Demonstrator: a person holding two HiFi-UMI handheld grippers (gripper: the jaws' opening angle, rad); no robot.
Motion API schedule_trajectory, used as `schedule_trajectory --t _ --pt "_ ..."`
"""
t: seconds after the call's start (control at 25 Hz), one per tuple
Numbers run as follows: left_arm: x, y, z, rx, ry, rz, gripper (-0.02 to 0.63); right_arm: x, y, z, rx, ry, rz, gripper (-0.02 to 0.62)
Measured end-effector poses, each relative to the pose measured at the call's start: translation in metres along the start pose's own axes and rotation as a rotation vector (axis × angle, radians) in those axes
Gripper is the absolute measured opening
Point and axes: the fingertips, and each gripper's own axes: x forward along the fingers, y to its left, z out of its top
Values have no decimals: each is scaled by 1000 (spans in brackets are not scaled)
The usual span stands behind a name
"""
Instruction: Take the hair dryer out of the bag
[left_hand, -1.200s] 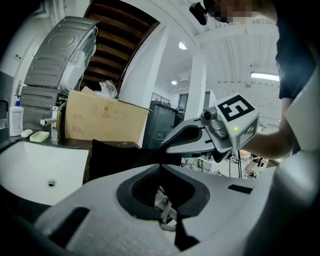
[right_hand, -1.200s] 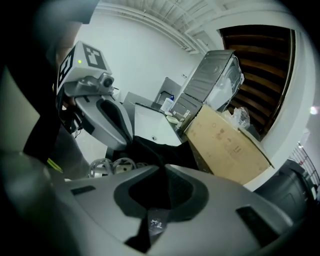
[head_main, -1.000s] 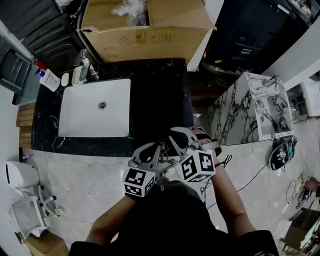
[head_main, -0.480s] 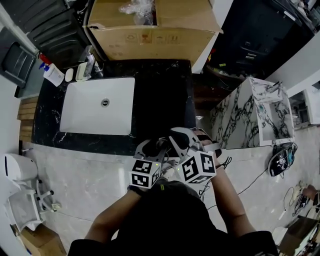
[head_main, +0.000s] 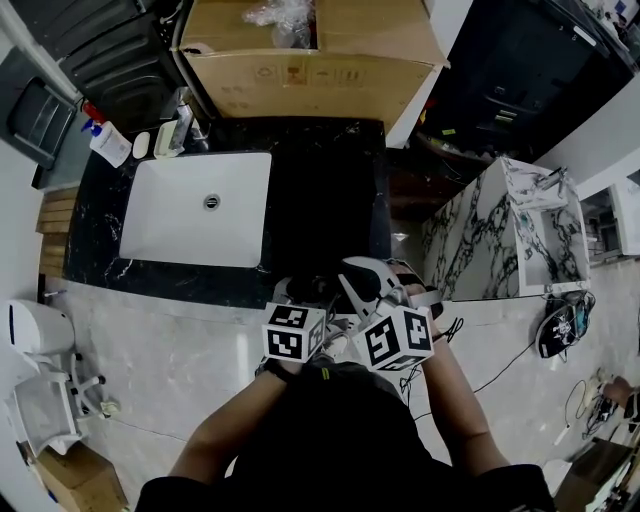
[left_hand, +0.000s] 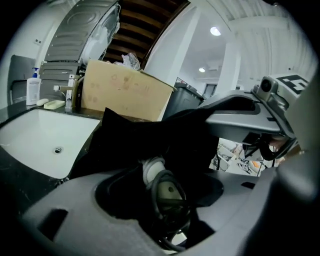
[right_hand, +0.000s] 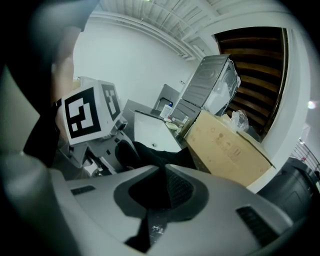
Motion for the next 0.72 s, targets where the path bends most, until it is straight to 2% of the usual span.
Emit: schedule_trajectory --t 0.12,0.4,0.72 --pt "8 3 -1 -13 37 15 272 1 0 -1 -1 -11 -8 32" --pt "22 2 -1 -17 74 30 275 -3 -2 -2 21 -32 -13 32" --pt "30 2 -4 18 122 47 279 -7 -3 -3 45 -49 -5 34"
